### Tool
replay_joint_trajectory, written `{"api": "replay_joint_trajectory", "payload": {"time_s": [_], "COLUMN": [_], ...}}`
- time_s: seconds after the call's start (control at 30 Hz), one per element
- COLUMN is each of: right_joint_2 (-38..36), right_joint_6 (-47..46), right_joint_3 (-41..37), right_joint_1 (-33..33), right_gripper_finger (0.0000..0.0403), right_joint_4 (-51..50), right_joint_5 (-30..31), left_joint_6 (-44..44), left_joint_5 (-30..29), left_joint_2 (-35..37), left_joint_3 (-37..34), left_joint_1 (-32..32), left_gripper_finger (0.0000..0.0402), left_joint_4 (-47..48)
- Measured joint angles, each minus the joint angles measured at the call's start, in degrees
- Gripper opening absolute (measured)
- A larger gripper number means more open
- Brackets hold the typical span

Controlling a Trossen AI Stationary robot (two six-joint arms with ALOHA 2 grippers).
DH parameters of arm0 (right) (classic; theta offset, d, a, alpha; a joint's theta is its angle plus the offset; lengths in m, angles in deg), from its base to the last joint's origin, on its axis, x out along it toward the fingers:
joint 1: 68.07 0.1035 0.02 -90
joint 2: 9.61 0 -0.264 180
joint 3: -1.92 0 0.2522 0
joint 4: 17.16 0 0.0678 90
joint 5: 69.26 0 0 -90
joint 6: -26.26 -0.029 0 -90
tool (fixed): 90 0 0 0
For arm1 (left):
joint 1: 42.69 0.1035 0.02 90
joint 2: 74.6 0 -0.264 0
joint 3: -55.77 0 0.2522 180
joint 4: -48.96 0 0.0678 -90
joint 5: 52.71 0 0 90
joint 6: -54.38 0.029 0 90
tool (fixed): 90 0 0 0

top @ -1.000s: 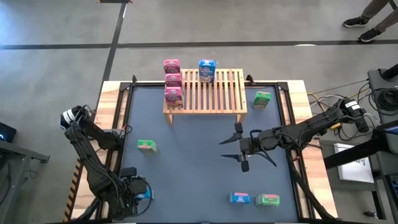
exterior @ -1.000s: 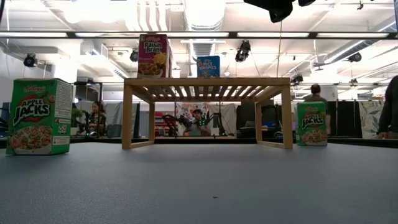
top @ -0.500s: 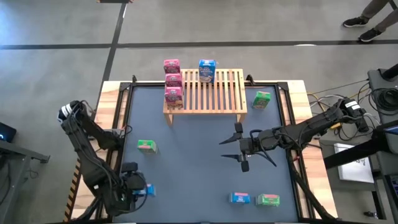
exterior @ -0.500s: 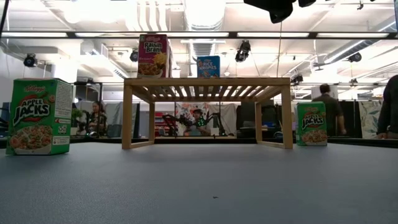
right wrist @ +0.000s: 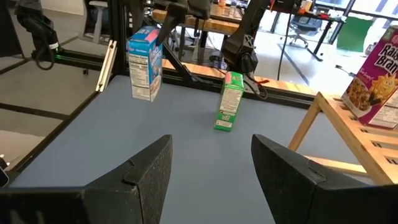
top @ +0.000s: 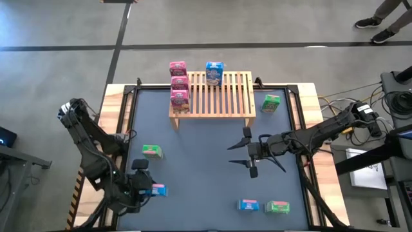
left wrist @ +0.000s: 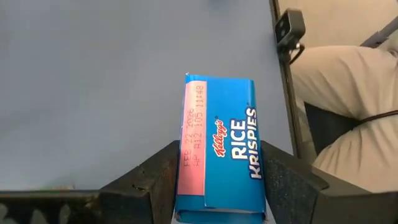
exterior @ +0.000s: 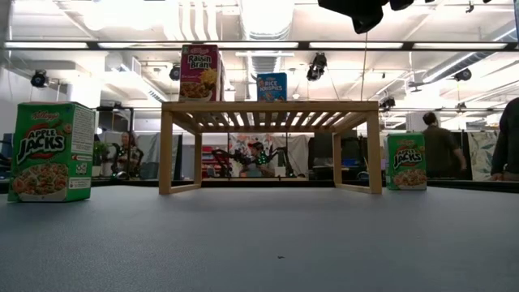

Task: Stack cereal on shelf
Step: Put the left blue cereal box on the shelf aligned with the other blue cereal box

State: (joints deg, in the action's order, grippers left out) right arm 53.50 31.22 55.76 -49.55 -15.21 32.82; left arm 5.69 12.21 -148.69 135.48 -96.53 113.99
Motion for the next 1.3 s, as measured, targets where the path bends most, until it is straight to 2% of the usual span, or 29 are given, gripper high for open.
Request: {"api": "replay_joint_trajectory", "payload": {"time_s": [0.43,0.83,1.1,1.3], "right_joint_2": [0.00,1.62,10.04,17.56], "right_joint_6": [0.54,1.27,8.05,7.47], "right_joint_3": [-0.46,-0.61,-0.35,0.00], "right_joint_1": [-0.02,-0.04,-0.74,-3.20], "right_gripper_finger": [0.0210,0.0210,0.0210,0.0210], "right_joint_4": [0.04,3.16,18.59,27.98], "right_joint_5": [0.01,0.07,0.16,0.32], "left_joint_6": [21.50,33.27,41.75,45.65], "left_joint_5": [0.53,0.57,0.59,0.59], "left_joint_2": [4.62,9.95,10.86,10.94], "left_joint_3": [0.02,0.02,0.02,0.02], "left_joint_1": [10.93,16.06,19.69,23.48], "left_gripper_finger": [0.0185,0.0185,0.0185,0.0185], "left_joint_4": [-6.64,-9.24,-11.68,-14.41]}}
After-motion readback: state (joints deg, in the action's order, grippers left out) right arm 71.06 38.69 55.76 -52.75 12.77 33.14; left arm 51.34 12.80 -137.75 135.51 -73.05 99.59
